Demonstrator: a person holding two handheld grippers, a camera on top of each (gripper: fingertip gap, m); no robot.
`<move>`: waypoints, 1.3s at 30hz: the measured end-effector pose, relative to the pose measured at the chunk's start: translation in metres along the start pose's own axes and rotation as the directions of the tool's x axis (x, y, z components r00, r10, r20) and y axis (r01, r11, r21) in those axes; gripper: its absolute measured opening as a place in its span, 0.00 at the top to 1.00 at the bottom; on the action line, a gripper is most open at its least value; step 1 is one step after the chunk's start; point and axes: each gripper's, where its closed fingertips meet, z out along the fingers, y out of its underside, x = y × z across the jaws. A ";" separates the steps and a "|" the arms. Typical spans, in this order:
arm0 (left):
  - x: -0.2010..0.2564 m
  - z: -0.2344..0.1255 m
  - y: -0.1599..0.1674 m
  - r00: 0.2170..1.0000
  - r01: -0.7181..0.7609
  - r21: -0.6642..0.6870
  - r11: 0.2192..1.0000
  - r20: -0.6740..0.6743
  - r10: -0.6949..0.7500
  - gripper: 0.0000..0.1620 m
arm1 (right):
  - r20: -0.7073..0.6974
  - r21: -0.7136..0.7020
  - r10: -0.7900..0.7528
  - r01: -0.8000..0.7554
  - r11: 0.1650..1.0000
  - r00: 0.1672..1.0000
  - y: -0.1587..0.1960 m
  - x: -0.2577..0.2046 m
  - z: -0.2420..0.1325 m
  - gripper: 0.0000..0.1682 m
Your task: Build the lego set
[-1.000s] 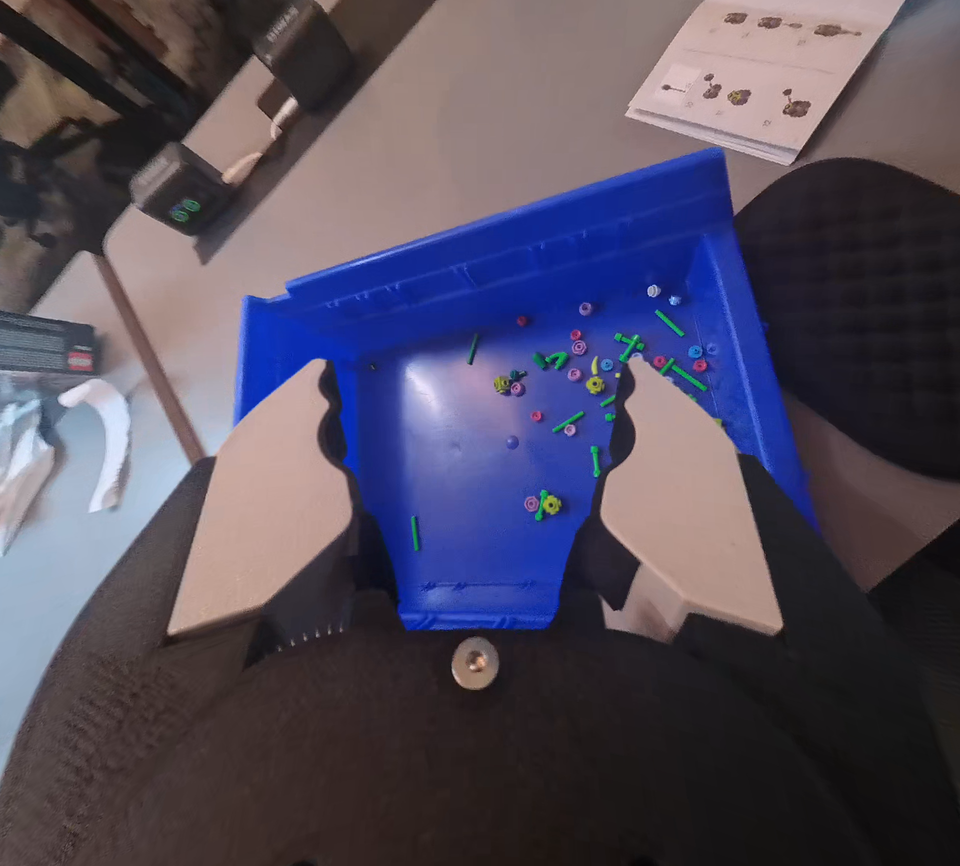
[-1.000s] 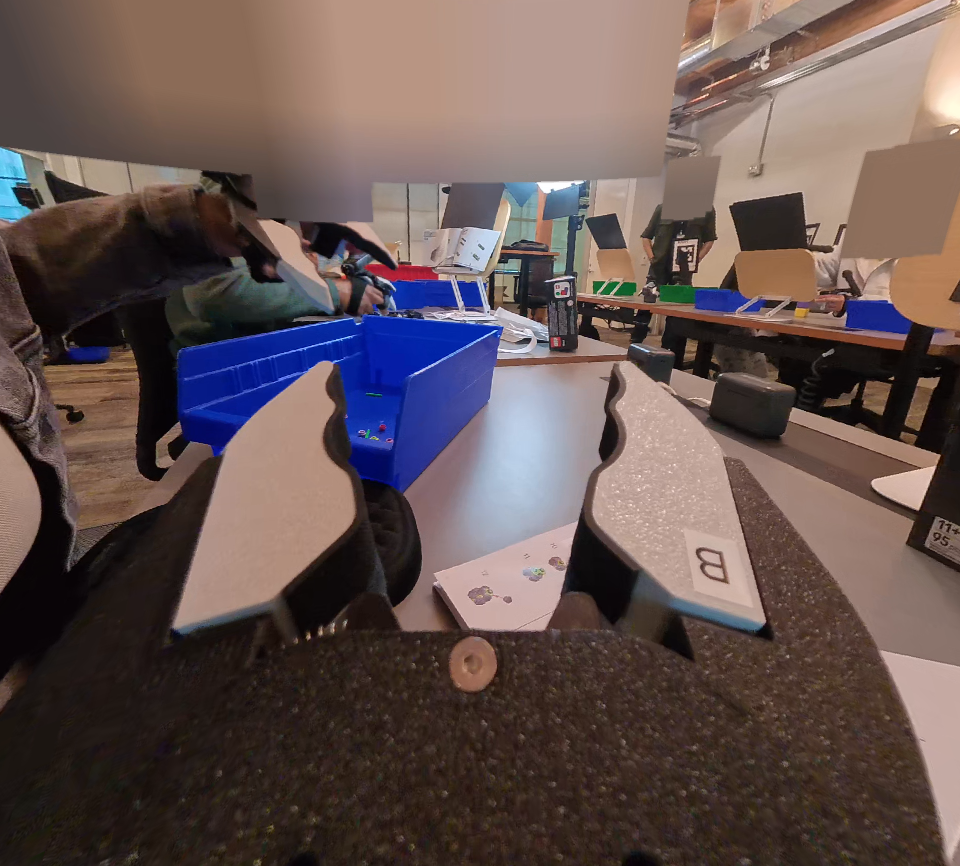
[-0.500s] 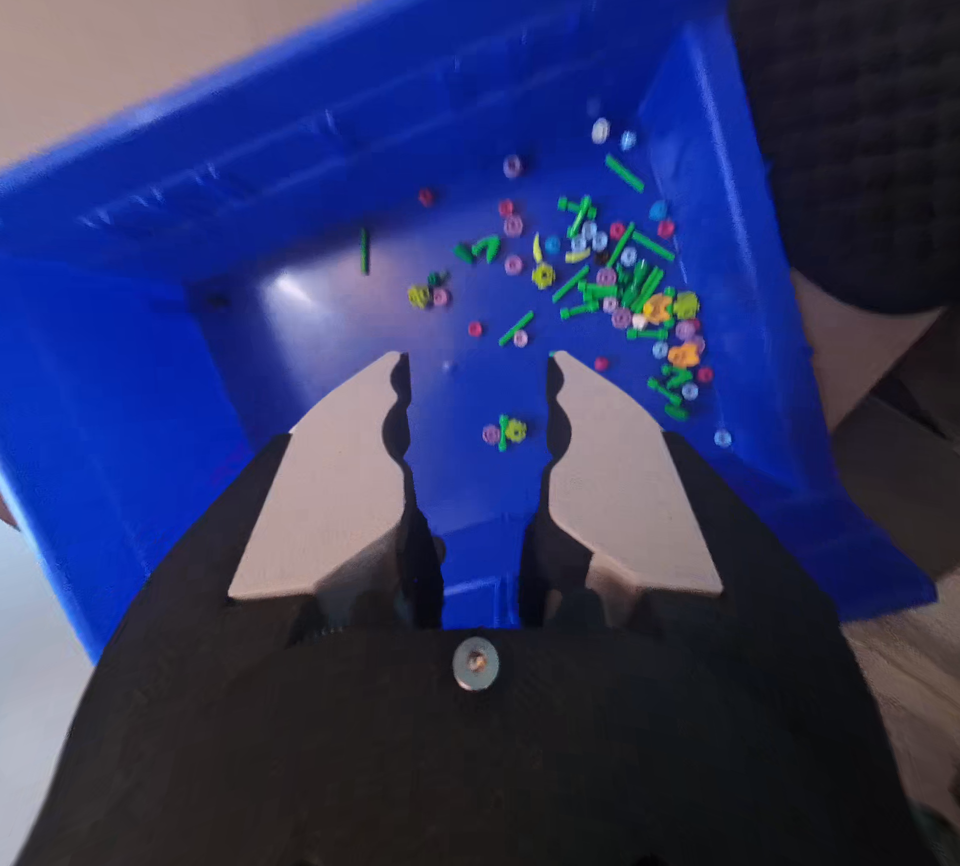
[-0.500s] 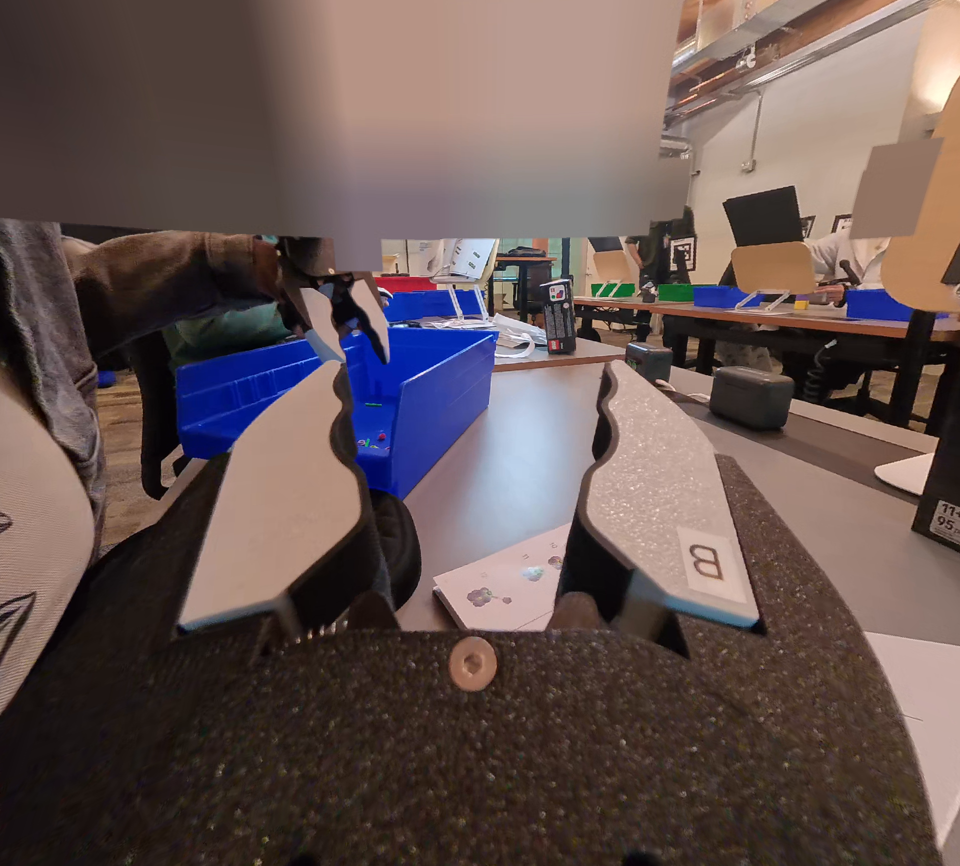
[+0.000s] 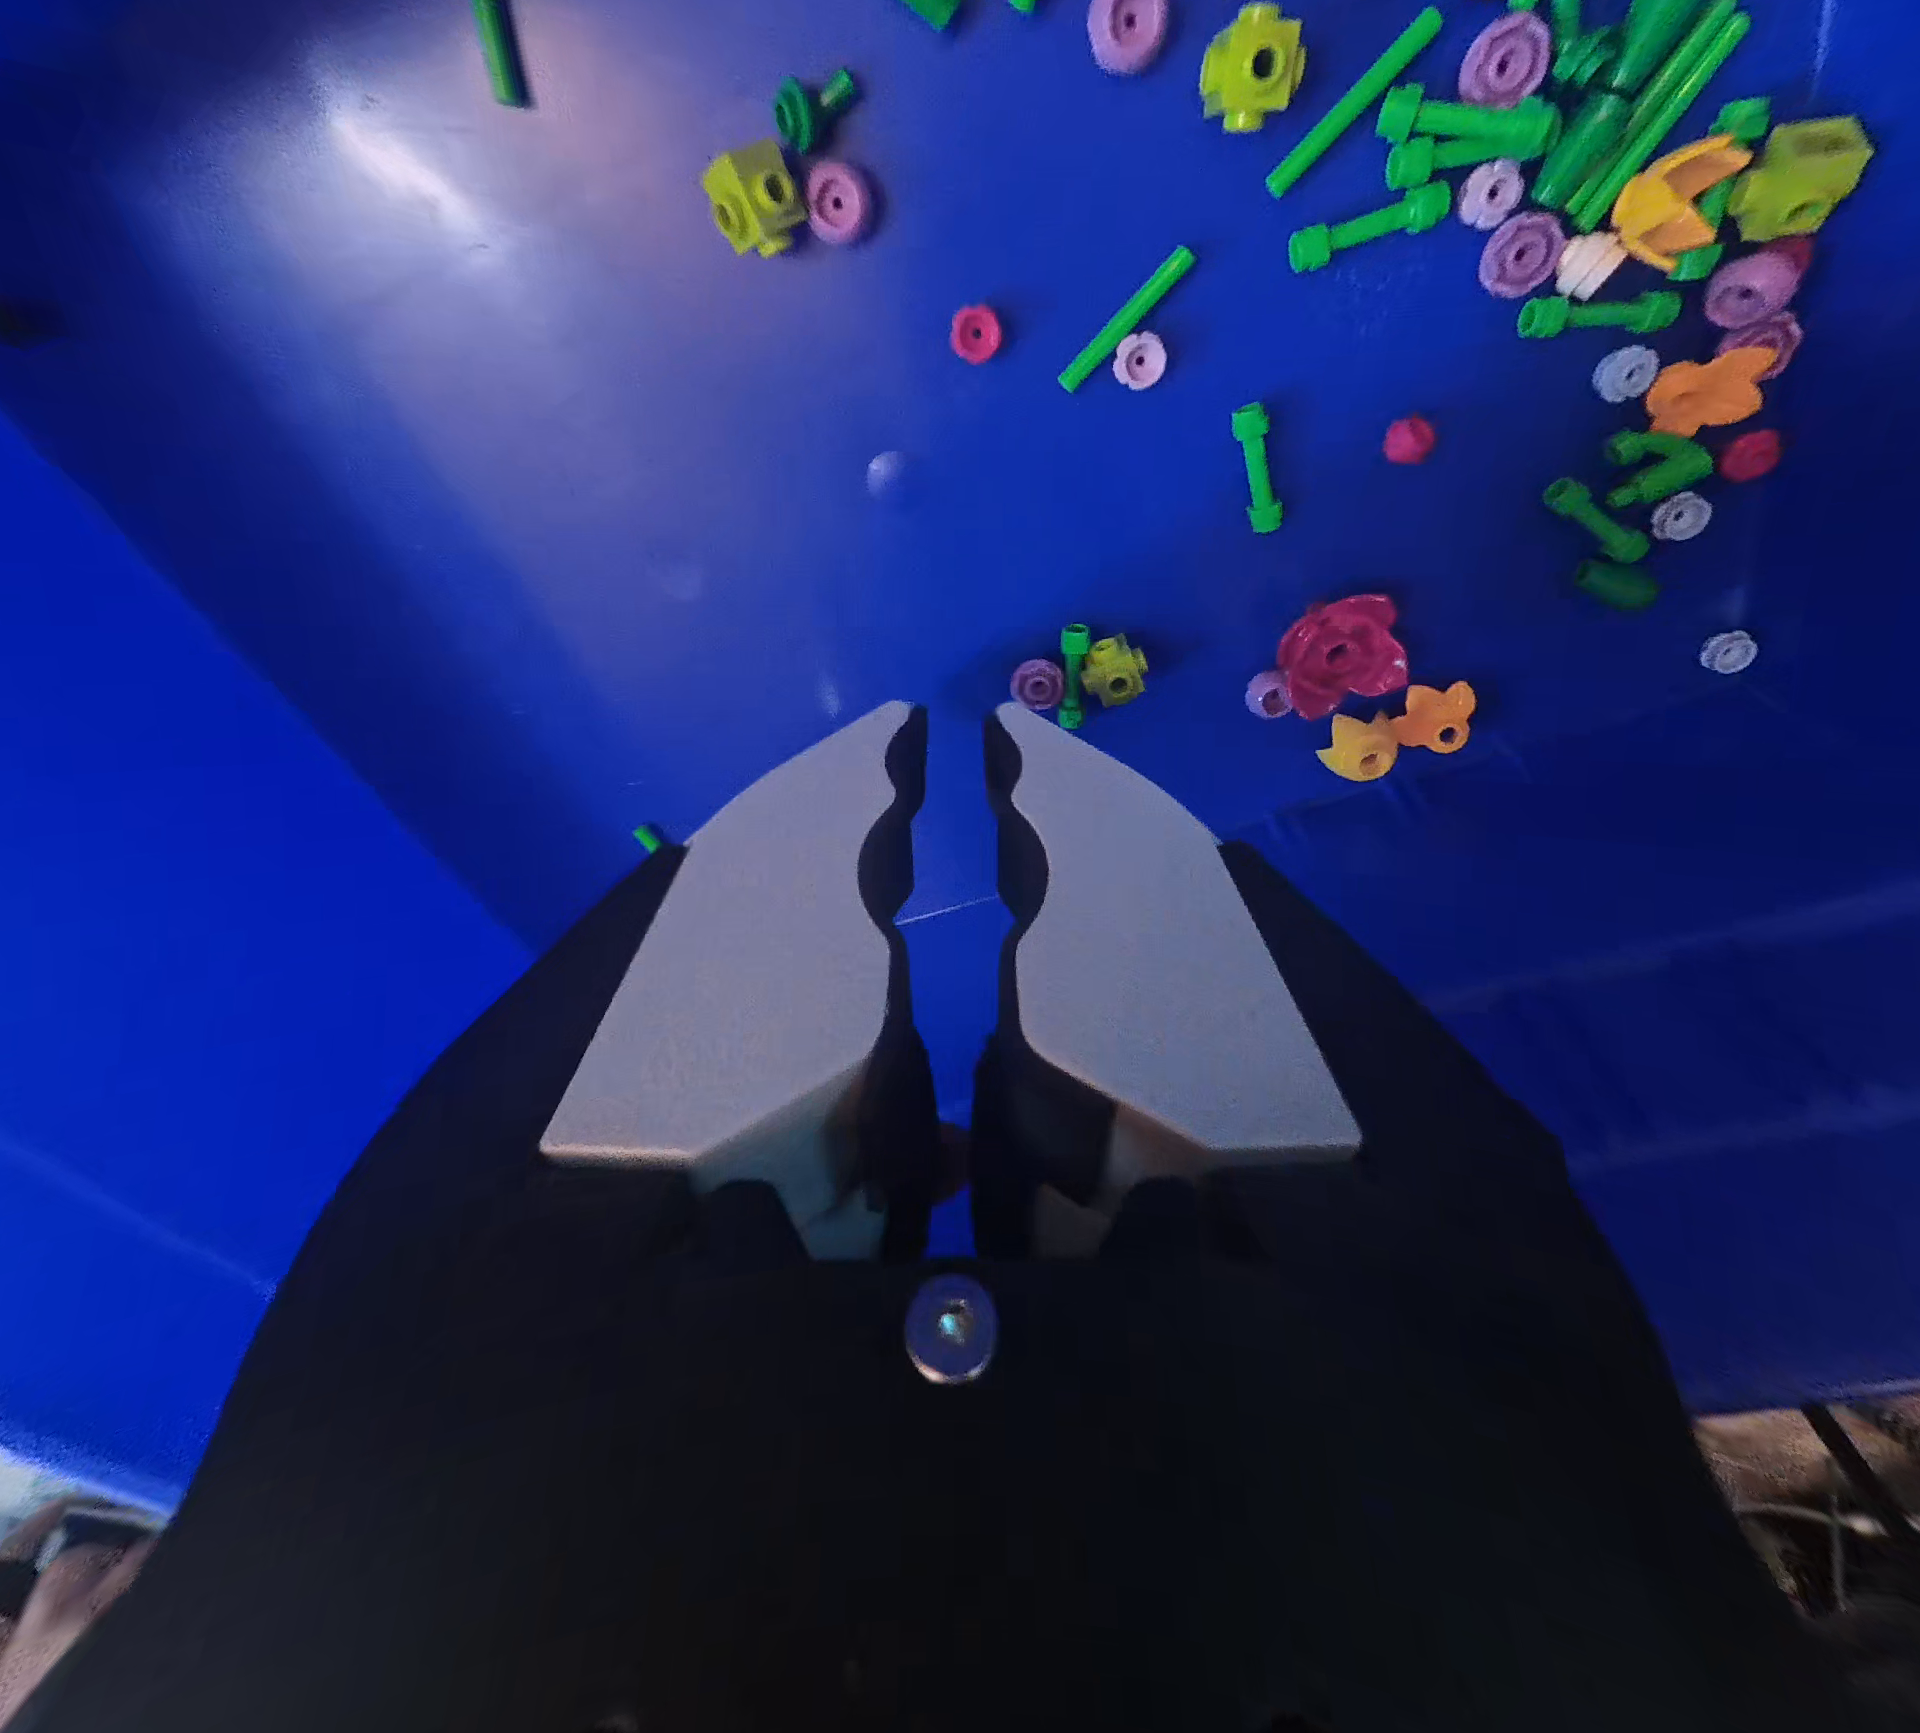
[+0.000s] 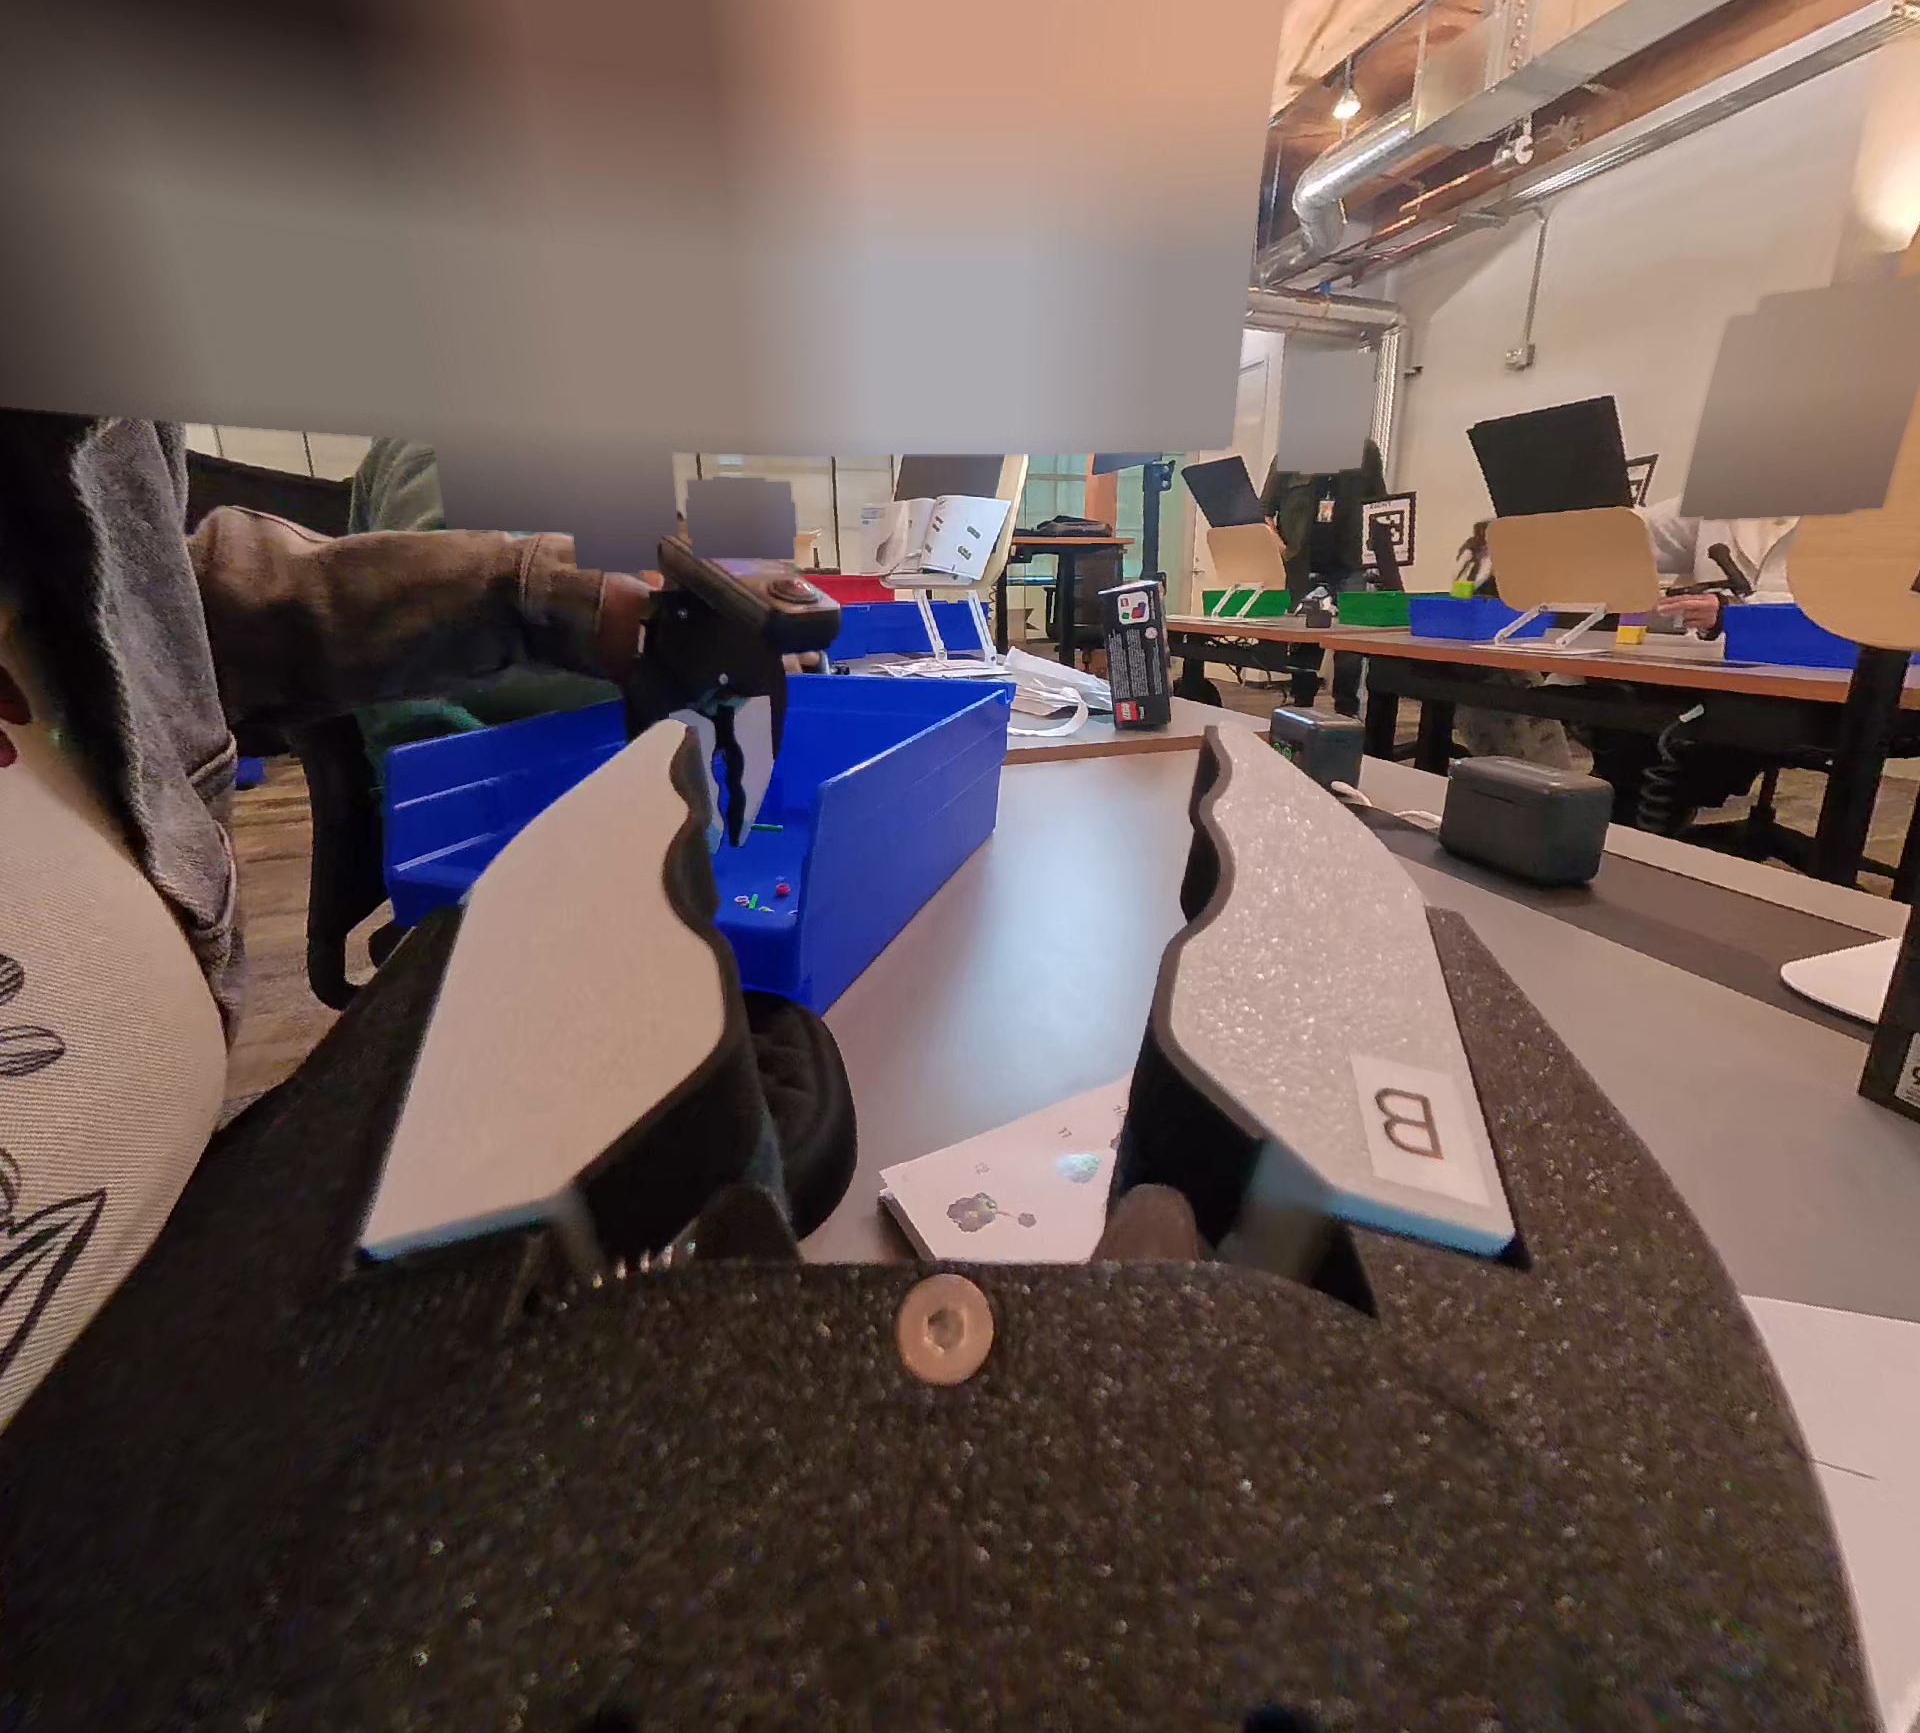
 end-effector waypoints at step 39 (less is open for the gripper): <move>0.011 0.006 0.001 0.999 -0.036 -0.044 0.998 0.031 0.038 0.89 | 0.011 0.015 0.019 -0.019 1.000 1.000 -0.002 -0.002 -0.001 0.49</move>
